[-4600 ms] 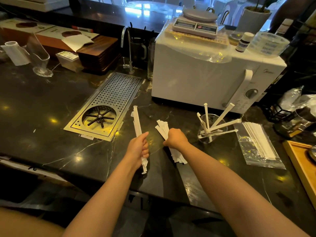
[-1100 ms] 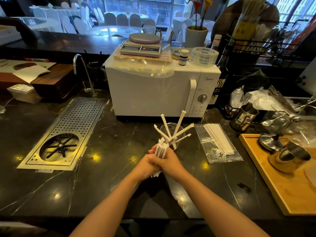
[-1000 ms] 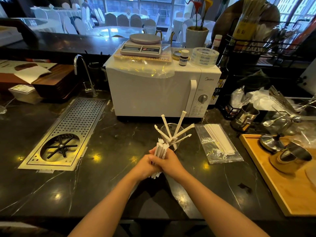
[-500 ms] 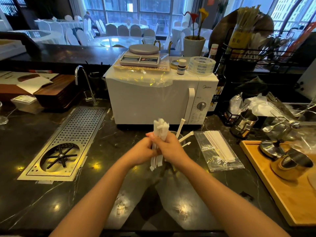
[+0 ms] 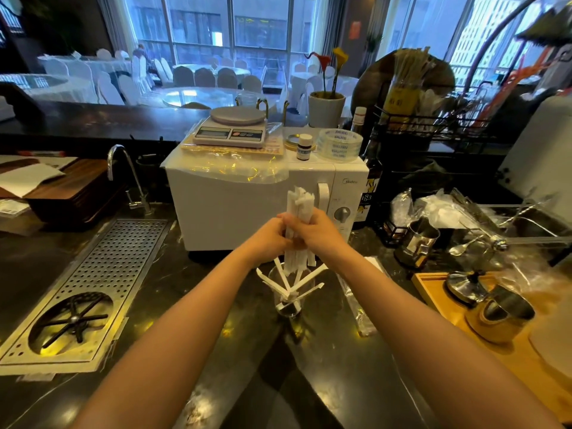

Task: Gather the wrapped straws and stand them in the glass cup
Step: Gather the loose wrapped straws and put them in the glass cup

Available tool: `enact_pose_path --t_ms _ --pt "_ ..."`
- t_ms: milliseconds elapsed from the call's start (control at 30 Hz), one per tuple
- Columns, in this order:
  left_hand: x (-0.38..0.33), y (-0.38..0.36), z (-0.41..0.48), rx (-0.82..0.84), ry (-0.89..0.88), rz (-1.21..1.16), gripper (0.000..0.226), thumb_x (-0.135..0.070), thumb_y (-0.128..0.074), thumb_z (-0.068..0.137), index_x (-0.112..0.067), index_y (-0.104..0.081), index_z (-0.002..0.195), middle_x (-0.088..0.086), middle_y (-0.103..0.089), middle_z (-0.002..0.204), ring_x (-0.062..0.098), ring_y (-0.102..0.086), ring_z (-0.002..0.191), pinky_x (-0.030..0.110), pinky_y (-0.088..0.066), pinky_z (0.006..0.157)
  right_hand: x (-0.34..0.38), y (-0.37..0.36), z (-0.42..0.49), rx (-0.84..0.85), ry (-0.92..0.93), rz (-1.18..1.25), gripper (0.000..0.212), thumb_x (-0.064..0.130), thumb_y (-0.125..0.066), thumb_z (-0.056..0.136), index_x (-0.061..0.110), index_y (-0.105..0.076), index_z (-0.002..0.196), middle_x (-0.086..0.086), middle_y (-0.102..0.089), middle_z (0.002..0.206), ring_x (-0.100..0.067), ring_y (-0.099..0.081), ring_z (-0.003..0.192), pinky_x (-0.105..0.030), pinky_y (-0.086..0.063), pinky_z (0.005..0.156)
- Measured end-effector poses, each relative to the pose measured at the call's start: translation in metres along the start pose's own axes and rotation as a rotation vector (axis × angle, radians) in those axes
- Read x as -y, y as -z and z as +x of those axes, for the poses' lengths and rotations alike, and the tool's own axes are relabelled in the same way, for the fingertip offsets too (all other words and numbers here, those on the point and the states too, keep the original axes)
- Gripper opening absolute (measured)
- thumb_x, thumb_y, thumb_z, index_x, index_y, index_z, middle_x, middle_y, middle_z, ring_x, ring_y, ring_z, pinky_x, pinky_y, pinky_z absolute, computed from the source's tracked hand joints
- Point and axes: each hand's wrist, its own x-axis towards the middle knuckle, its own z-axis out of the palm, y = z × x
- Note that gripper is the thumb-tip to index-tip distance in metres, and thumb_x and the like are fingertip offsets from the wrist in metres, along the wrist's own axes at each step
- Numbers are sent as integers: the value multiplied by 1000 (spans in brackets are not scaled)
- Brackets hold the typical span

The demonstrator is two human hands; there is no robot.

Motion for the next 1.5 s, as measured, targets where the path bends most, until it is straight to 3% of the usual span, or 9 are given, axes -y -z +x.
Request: enact_pose_path --t_ms 100,267,500,633,800,967,1100,1267,1500 --pt "14 -9 7 -4 59 -3 41 -2 -58 82 -8 -50 122 8 -60 112 23 -57 108 34 -47 91 -20 -1 6 4 -59 2 26 22 -48 92 7 -58 112 -9 -63 99 -21 -60 96 -34 -50 84" --pt "32 -15 13 -3 128 19 44 -2 -59 81 -8 -49 124 15 -59 121 28 -56 114 38 -46 94 -43 -6 13 9 -114 39 7 25 -50 91 26 -56 88 6 -60 81 -8 -59 80 -18 -47 63" --pt "46 -19 15 -68 120 43 40 -2 -58 83 -6 -53 122 17 -62 116 24 -59 105 29 -47 85 -55 -7 18 3 -104 -26 10 20 -54 88 19 -54 98 3 -58 86 -5 -56 77 -14 -45 60" --pt "50 -12 16 -173 75 52 29 -11 -64 80 -7 -59 109 14 -64 108 24 -59 101 30 -48 81 -60 -2 19 -27 -78 -114 12 15 -58 86 14 -57 97 10 -53 84 -7 -52 84 -12 -42 62" --pt "56 -8 15 -226 23 222 24 -18 -61 84 -11 -61 107 11 -65 110 15 -55 95 26 -43 78 -66 -2 16 -10 -3 -402 18 18 -55 88 11 -60 104 -9 -60 101 -9 -50 80 -14 -40 61" --pt "62 -10 10 -216 -19 393 28 -16 -48 92 -12 -60 116 13 -64 117 23 -58 105 28 -44 84 -71 -2 14 88 79 -720 31 11 -46 92 12 -56 122 -12 -60 122 -28 -55 111 -36 -45 92" --pt "72 -9 8 -165 -11 590 37 -17 -40 95 -15 -45 132 8 -49 139 23 -42 129 36 -34 107 -83 1 9 188 92 -924 42 16 -39 95 14 -37 137 -9 -35 149 -26 -28 138 -40 -26 112" --pt "79 -11 8 -32 22 741 48 -27 -32 97 -18 -19 143 3 -23 154 19 -13 143 40 -16 116 -93 4 5 256 12 -1088 58 35 -32 96 15 -9 145 -7 -2 158 -23 7 144 -46 -3 117" --pt "82 -14 5 58 117 818 60 -40 -28 96 -23 2 144 4 0 157 22 4 144 46 -4 116 -96 3 -1 285 -48 -1066 65 45 -29 95 16 -1 146 -6 10 157 -22 17 143 -49 6 115"
